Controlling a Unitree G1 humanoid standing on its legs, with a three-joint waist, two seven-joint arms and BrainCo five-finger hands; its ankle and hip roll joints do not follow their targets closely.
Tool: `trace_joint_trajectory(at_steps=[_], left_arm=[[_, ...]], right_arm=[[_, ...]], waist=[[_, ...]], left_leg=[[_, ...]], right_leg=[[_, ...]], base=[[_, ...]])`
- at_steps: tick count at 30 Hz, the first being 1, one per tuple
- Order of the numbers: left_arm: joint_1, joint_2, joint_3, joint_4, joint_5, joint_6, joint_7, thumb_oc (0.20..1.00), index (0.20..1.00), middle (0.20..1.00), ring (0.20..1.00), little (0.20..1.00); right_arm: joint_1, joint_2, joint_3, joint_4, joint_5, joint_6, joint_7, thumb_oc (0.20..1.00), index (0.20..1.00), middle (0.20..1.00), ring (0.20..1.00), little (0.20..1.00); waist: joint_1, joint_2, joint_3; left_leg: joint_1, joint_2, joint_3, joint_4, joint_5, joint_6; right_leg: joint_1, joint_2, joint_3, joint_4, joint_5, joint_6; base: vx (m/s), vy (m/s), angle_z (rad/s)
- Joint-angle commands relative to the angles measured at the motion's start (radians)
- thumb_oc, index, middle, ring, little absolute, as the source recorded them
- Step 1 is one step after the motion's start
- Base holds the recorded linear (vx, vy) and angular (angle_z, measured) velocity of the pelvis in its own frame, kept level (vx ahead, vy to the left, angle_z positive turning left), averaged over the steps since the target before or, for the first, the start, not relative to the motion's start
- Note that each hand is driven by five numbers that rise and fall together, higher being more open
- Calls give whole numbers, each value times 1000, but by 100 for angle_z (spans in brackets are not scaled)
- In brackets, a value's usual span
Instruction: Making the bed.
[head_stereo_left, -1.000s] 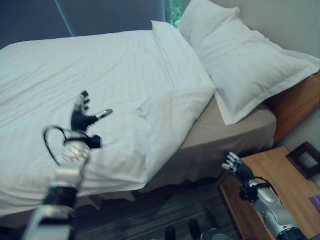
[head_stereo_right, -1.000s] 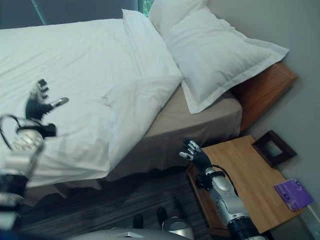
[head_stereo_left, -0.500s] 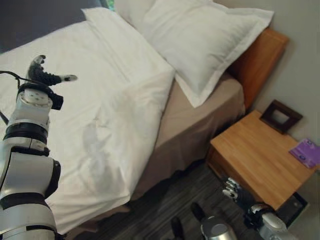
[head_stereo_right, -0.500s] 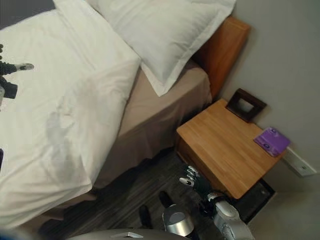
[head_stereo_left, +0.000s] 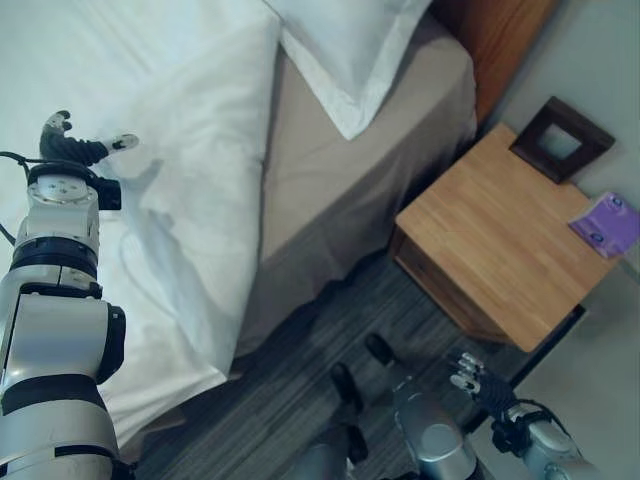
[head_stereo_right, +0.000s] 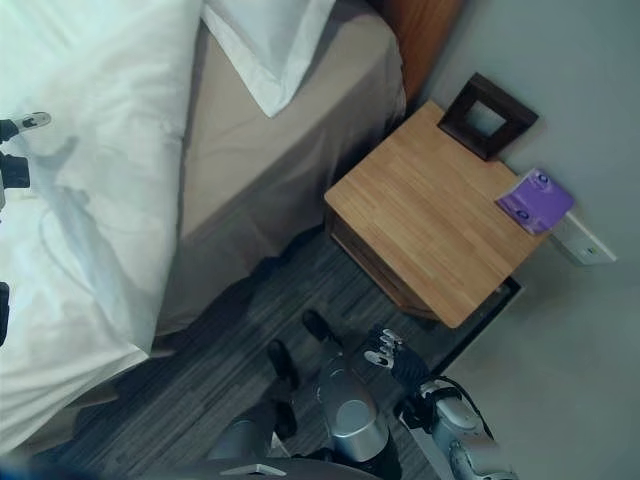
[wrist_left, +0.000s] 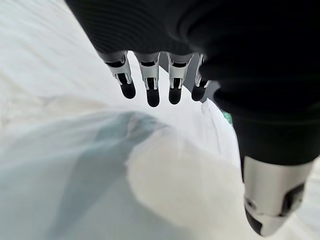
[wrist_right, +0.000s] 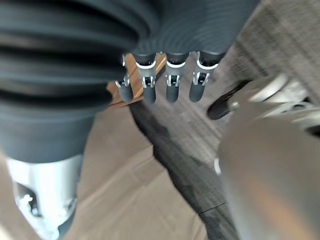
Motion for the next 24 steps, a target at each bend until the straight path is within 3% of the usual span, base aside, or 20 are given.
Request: trace_joint_trajectory(at_steps=[1,5,9,10,11,16,18,24], left_arm=[[-95,65,4,23,-73,-29,97,1000,1000,1000,1000,1000],[-98,30,25,18,-124,-34,149,1000,1000,1000,1000,1000],[-60,-19,51,19,-170,-35,125,1000,1000,1000,1000,1000],[-48,-31,53,18,-176,-35,112,555,555,555,555,555],[-34,-50,56,15,-181,-35,102,200,200,200,200,200],[-22,-105,49,0,-193,-38,77,200,200,200,200,200],[-67,-145,9,-54,-209,-64,63,200,200,200,200,200],[-118,-157,-69,-169,-202,-124,52,200,200,200,200,200]], right_arm=[[21,-27,-8,-19,54,-45,-27,1000,1000,1000,1000,1000],[-14,-13,15,5,68,-67,-67,1000,1000,1000,1000,1000],[-35,-6,35,26,69,-69,-81,1000,1000,1000,1000,1000],[-37,-4,35,31,69,-69,-86,1000,1000,1000,1000,1000],[-36,-2,36,34,69,-69,-88,1000,1000,1000,1000,1000],[-39,3,41,53,67,-63,-93,1000,1000,1000,1000,1000],[-57,-5,45,62,63,-57,-94,1000,1000,1000,1000,1000],[-54,-23,40,50,62,-69,-85,1000,1000,1000,1000,1000]], waist=[[16,4,-18],[24,22,38],[24,37,68],[24,40,73],[22,43,76],[14,53,83],[3,68,75],[-11,89,46]], left_leg=[[30,27,40,6,11,-57],[-7,25,51,6,15,-57],[-23,22,61,6,13,-56],[-26,21,62,6,12,-56],[-28,20,63,6,12,-56],[-18,17,64,6,8,-57],[3,14,62,6,4,-58],[33,11,54,6,1,-60]], right_leg=[[-50,-22,-17,76,-35,69],[-88,-20,-8,80,-31,68],[-106,-16,-2,76,-25,69],[-107,-15,0,74,-23,70],[-108,-16,0,72,-23,71],[-106,-13,4,77,-30,69],[-89,-15,5,77,-35,68],[-47,-29,-4,66,-39,69]], base=[[10,-26,-8],[12,-11,-5],[15,-2,-11],[0,0,0],[0,0,0],[0,0,0],[0,0,0],[3,3,2]])
